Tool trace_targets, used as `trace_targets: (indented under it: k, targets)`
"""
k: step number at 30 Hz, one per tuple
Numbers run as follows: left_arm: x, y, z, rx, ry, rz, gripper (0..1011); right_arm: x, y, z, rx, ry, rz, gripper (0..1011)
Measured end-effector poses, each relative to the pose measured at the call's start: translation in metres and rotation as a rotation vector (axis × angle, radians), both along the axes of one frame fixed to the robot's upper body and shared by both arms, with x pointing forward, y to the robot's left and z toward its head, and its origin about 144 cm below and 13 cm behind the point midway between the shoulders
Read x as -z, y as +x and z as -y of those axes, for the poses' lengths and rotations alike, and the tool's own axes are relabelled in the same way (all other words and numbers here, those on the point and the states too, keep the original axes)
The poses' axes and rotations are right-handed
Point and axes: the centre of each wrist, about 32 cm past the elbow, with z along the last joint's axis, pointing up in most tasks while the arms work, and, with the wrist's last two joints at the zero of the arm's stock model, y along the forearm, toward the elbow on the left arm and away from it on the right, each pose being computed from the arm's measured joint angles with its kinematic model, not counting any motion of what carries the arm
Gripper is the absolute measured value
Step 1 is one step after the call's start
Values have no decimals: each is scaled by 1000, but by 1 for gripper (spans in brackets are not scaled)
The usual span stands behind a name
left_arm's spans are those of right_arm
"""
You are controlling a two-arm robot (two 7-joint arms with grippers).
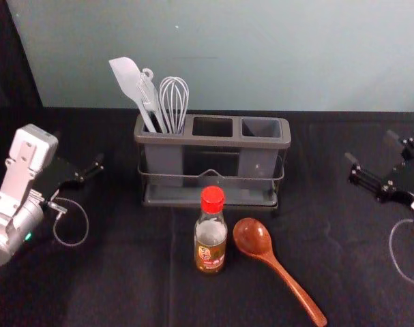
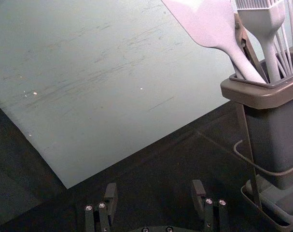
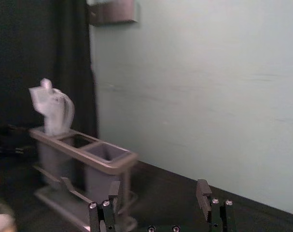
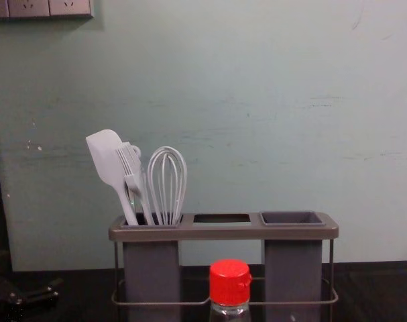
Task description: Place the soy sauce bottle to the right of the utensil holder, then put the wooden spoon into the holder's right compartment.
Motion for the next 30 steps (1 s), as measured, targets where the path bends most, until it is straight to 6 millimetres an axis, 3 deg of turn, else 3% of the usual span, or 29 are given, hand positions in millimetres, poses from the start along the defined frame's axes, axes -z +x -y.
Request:
trace_targets:
  k: [8, 14, 22, 30]
  targets:
    - [0, 0, 0, 0, 0, 0, 1005, -2, -14, 8, -204, 49, -32, 1003]
    - [0, 0, 0, 0, 0, 0, 1005, -8, -16, 2, -392, 4, -44, 1003]
    - [0, 0, 0, 0, 0, 0, 1005, -10, -6, -23, -549, -45, -94, 1003]
    - [0, 0, 0, 0, 0, 0, 1005, -6, 12, -46, -600, -8, -181, 1002]
